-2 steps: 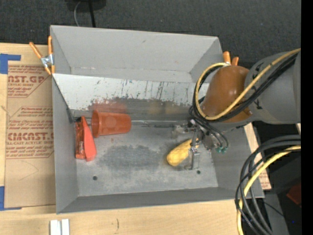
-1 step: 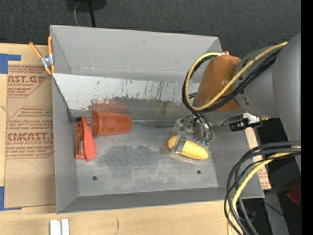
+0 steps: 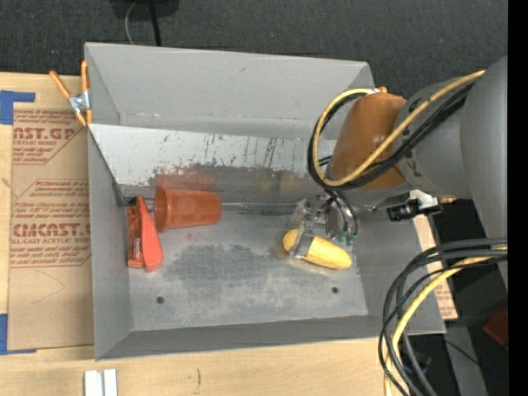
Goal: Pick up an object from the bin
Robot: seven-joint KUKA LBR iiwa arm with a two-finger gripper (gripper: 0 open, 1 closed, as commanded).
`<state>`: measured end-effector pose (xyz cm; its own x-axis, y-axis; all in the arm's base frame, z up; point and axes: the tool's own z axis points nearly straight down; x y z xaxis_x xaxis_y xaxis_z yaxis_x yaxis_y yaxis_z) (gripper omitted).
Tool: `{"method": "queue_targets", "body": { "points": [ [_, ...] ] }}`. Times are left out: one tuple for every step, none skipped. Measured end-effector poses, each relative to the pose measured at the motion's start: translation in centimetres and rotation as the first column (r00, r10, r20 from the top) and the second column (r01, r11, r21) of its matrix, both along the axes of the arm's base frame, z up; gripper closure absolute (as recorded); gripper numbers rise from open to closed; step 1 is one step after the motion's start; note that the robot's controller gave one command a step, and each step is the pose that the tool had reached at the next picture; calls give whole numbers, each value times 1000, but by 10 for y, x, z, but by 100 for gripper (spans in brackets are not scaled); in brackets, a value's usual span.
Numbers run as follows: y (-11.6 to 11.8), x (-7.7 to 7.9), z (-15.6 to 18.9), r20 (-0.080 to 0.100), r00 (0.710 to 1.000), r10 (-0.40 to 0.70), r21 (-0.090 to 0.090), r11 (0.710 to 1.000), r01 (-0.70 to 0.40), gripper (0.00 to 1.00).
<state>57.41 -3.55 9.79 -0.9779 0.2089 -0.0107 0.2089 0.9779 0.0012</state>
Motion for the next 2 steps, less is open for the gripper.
{"method": "queue_targets", "body": {
  "points": [
    [-6,-6,42,-9,1000,-8,1,1000,8,100],
    [-16,-7,105,-3,1000,3,1,1000,-3,100]
  ]
}}
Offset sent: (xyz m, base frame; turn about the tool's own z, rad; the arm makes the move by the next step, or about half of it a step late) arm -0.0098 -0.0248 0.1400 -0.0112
